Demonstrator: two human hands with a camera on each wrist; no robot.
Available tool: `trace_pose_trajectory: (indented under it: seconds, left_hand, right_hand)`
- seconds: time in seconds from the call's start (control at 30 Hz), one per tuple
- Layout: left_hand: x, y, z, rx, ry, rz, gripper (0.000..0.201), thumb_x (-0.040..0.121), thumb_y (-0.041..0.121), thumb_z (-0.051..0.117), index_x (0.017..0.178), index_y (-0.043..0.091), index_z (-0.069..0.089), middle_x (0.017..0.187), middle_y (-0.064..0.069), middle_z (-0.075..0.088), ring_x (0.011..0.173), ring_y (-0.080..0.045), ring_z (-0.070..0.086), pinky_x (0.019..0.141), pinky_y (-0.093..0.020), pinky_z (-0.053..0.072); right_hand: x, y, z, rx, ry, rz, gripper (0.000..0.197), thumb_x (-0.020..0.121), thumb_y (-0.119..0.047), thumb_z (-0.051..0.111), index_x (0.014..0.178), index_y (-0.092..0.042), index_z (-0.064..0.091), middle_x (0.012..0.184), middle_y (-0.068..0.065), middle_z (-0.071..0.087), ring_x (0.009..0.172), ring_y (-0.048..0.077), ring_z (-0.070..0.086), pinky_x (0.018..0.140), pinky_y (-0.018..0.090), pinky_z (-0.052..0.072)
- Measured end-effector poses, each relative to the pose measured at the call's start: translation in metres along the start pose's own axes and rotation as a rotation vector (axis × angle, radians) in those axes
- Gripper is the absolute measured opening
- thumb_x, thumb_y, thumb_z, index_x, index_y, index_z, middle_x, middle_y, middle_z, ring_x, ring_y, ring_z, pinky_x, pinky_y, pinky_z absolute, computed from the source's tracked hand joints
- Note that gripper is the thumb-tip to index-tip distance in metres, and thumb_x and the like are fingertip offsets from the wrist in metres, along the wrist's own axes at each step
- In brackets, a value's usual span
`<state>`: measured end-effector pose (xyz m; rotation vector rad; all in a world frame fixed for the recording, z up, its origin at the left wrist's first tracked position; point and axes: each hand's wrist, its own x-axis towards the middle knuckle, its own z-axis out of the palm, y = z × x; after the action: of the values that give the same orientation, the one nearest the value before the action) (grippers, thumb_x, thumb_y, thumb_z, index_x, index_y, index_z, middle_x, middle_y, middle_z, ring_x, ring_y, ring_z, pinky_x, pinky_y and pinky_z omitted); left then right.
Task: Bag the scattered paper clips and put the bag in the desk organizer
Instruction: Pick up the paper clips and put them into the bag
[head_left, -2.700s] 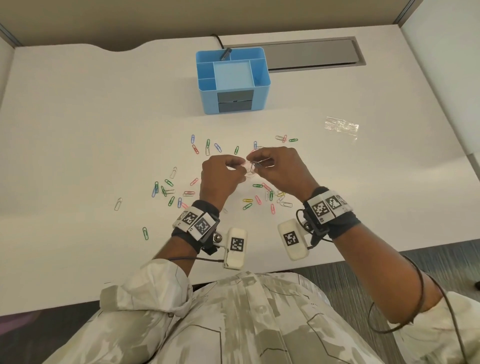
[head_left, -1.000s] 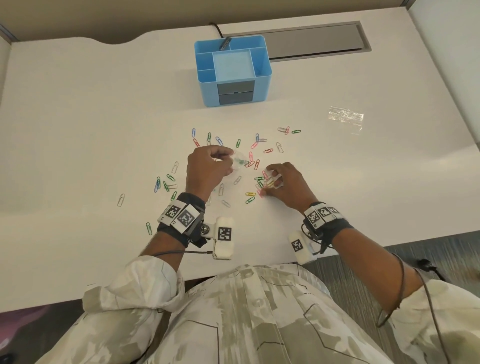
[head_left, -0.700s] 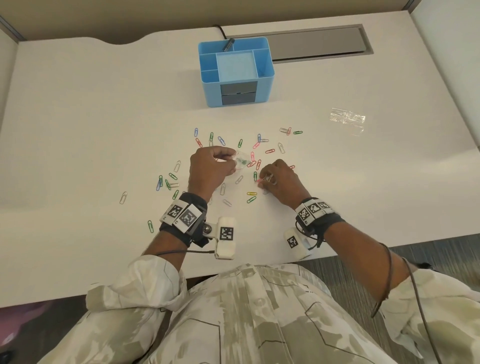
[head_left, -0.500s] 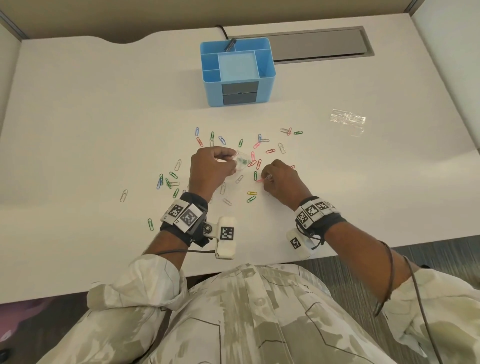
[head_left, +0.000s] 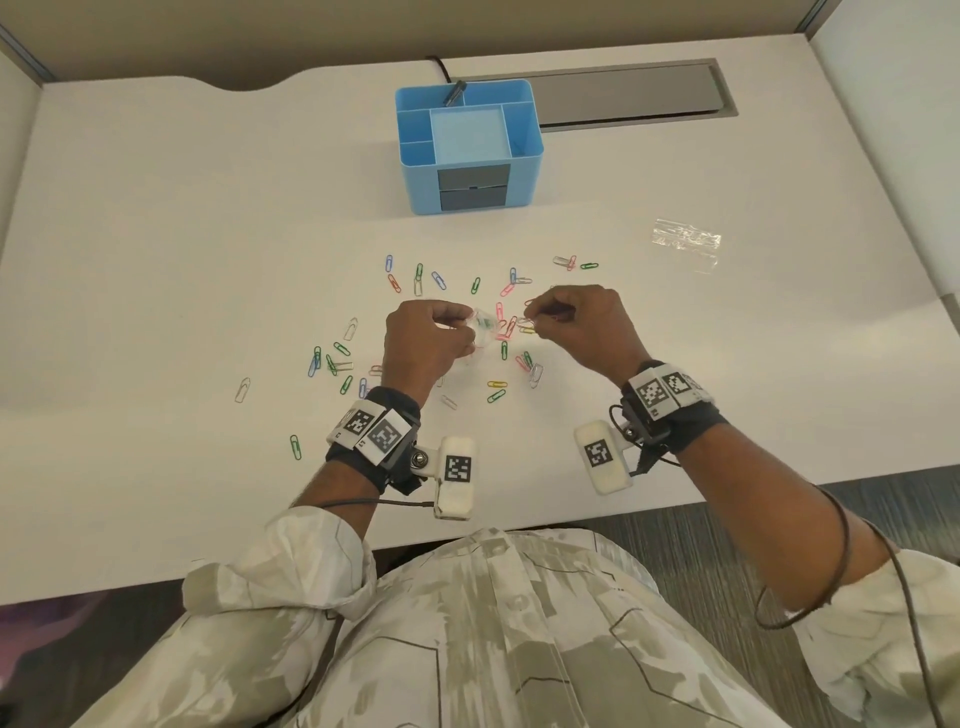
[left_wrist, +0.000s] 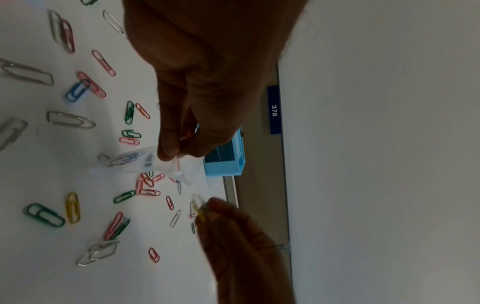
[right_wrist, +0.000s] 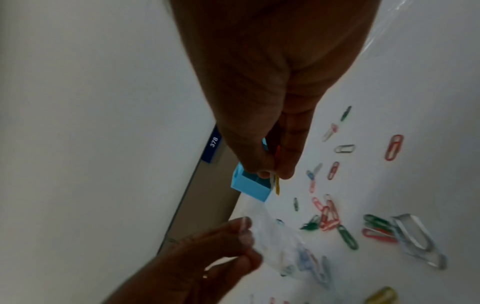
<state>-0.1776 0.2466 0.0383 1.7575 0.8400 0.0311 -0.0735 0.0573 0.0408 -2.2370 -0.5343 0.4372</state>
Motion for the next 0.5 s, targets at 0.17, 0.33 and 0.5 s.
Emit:
trace_pose_trajectory:
  seconds: [0.17,0.33,0.5]
  left_hand:
    - [-0.003,0.001,0.008,0.014,-0.003,0.016,0.028,0.077,0.001,0.078,0.102,0.014,0.083,0.095,-0.002,0.081,0.075,-0.021,0.081,0.087,-0.044,0.066]
    - [-0.007,0.005,0.013,-0.019,-0.015,0.028,0.027,0.082,-0.001,0.079,0.107,0.007,0.081,0.099,-0.009,0.080,0.080,-0.027,0.081,0.086,-0.044,0.067]
    - [-0.010,0.008,0.015,-0.008,-0.014,0.030,0.027,0.084,0.001,0.079,0.110,0.008,0.081,0.096,-0.003,0.079,0.077,-0.021,0.081,0.085,-0.041,0.067]
  right_hand:
    - [-0.004,-0.028,-0.007,0.026,-0.028,-0.077,0.016,0.084,-0.011,0.067,0.094,-0.018,0.079,0.091,-0.010,0.077,0.085,0.003,0.071,0.081,0.011,0.053]
    - [-0.007,-0.039,0.000,-0.026,-0.086,-0.154,0.023,0.085,-0.005,0.066,0.096,-0.018,0.080,0.094,-0.007,0.077,0.084,0.001,0.071,0.078,0.004,0.050]
    - [-0.005,-0.036,-0.001,0.016,-0.048,-0.165,0.024,0.086,-0.001,0.065,0.095,-0.017,0.080,0.099,-0.007,0.077,0.090,0.002,0.071,0.082,0.002,0.048]
